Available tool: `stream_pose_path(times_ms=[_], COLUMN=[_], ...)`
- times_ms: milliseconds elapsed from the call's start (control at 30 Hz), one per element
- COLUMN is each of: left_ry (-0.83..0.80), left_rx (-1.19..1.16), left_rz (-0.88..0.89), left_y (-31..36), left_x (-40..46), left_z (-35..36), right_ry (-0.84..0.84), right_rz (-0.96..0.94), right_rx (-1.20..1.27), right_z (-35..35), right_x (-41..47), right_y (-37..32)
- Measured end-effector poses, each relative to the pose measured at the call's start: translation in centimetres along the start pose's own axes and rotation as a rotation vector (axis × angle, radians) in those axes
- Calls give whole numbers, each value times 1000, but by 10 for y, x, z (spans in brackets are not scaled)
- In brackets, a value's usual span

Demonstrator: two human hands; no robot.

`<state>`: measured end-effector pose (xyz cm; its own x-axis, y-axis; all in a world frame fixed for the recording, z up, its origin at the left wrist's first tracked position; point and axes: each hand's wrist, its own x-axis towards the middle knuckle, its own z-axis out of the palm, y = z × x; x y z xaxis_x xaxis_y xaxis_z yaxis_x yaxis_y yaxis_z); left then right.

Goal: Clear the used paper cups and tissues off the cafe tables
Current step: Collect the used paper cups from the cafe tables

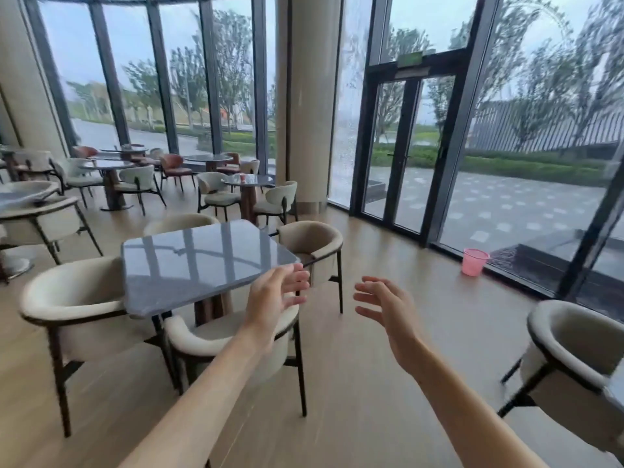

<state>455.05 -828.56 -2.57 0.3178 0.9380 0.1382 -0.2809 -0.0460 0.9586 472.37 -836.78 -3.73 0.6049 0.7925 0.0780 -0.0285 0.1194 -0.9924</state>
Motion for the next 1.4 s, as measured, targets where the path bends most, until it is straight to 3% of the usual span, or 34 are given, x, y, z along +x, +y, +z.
stream_pose_path(times_ms=[267, 467, 767, 1167, 1400], left_ry=[-256, -388, -341, -244, -245], left_rx=[40, 108, 59, 16, 16], left_rz=[-75, -94, -142, -182, -183], left_y=[-68, -133, -169, -285, -307], left_x=[148, 268, 452, 727, 903], left_z=[114, 217, 335, 420, 490], right_ry=[189, 240, 208, 178, 210], right_rz=[9, 18, 47, 80, 60], right_rx=[44, 81, 87, 14, 3], right_z=[-67, -137, -210, -233, -249], right_x=[149, 289, 510, 813, 1001], right_y=[19, 51, 48, 103, 96])
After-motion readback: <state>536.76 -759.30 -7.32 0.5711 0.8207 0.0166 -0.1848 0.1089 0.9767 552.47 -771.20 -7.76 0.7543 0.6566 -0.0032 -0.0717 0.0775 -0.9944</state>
